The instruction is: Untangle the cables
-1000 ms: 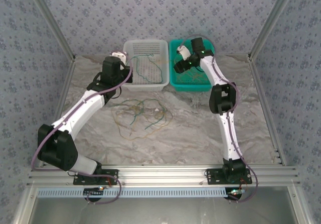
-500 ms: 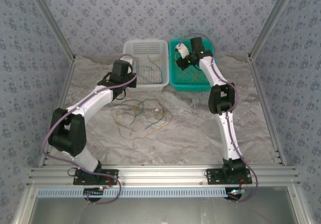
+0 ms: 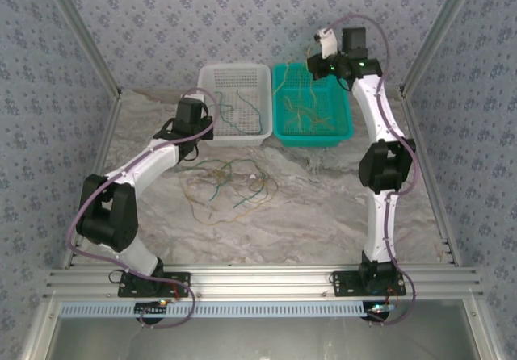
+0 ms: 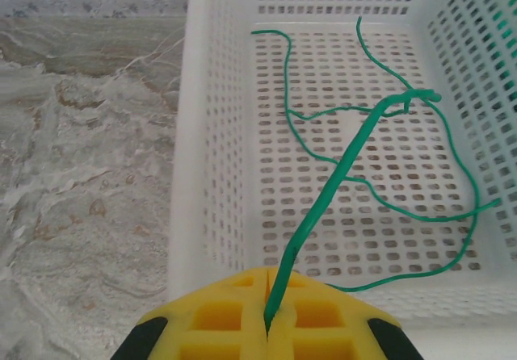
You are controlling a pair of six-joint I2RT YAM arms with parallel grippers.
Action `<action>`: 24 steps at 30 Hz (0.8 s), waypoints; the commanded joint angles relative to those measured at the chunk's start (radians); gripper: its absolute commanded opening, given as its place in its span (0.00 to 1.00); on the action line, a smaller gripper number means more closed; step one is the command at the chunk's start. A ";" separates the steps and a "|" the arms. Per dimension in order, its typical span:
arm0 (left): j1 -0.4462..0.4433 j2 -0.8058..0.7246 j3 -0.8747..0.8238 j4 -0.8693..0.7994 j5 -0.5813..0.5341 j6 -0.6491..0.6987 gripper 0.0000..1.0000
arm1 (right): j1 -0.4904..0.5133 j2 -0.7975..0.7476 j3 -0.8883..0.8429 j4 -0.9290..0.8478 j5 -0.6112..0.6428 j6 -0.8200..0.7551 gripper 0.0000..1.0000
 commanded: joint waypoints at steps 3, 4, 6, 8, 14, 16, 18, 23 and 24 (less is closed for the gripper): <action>0.013 0.048 0.050 0.006 -0.011 -0.006 0.00 | 0.002 -0.068 0.017 -0.023 0.048 0.079 0.00; 0.014 0.067 0.060 0.005 -0.011 -0.003 0.00 | 0.003 -0.080 0.016 -0.022 0.056 0.087 0.00; 0.013 0.103 0.085 0.000 -0.008 0.007 0.00 | 0.006 -0.097 0.012 -0.046 0.064 0.082 0.00; 0.013 0.144 0.108 0.007 0.002 0.012 0.00 | 0.011 -0.103 0.012 -0.056 0.082 0.080 0.00; 0.006 0.258 0.193 -0.008 0.007 -0.004 0.00 | 0.005 -0.106 -0.073 -0.044 0.181 0.111 0.00; 0.000 0.292 0.212 -0.023 -0.044 -0.024 0.00 | 0.003 -0.114 -0.123 -0.033 0.234 0.127 0.00; -0.007 0.304 0.193 0.013 -0.057 -0.039 0.00 | -0.001 -0.122 -0.171 -0.031 0.263 0.143 0.00; -0.041 0.340 0.193 0.043 -0.031 -0.016 0.11 | -0.009 -0.089 -0.202 -0.047 0.283 0.169 0.00; -0.046 0.344 0.197 0.045 -0.034 -0.011 0.13 | -0.009 -0.084 -0.208 -0.046 0.295 0.176 0.00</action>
